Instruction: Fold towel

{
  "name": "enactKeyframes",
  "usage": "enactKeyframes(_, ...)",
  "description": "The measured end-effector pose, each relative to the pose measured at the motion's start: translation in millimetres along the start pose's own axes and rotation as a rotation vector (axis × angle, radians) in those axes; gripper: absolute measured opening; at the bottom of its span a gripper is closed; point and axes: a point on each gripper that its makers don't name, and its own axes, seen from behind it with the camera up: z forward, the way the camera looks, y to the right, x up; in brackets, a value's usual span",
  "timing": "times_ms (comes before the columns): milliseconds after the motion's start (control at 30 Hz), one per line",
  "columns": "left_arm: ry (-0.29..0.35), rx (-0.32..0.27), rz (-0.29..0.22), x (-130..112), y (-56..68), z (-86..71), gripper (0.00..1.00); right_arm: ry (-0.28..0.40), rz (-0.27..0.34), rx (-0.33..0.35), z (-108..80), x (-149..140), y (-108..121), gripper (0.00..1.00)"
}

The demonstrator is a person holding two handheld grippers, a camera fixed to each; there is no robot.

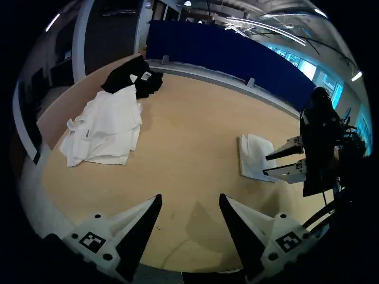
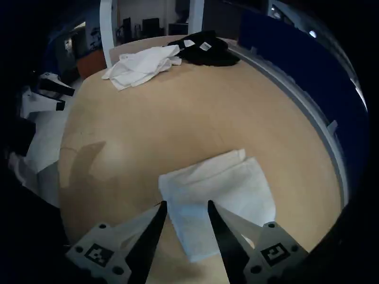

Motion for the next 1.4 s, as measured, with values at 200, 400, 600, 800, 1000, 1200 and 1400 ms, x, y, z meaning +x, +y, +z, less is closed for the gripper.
enactKeyframes(200, 0.001, -0.004, 0.007, 1, 2.7, 1.4, 0.89, -0.026, 0.044, -0.028, -11.8, -30, 2, 0.66)
enactKeyframes(400, 0.001, -0.011, 0.012, 3, 6.2, 3.4, 0.89, -0.052, 0.087, -0.052, -23.9, -59, 3, 0.66)
enactKeyframes(600, -0.001, -0.018, 0.023, 4, 11.3, 5.1, 0.89, -0.075, 0.119, -0.073, -27.4, -79, 6, 0.66)
enactKeyframes(800, -0.004, -0.022, 0.029, 3, 16.0, 6.8, 0.89, -0.084, 0.131, -0.079, -25.8, -86, 5, 0.65)
enactKeyframes(1000, -0.002, -0.024, 0.025, 4, 16.6, 5.2, 0.89, -0.087, 0.155, -0.093, -21.9, -90, 6, 0.61)
enactKeyframes(1200, -0.001, -0.024, 0.025, 6, 16.3, 4.6, 0.89, -0.076, 0.187, -0.088, -20.5, -88, 5, 0.51)
enactKeyframes(1400, -0.001, -0.026, 0.029, 5, 17.8, 5.0, 0.89, -0.078, 0.187, -0.092, -19.5, -90, 4, 0.35)
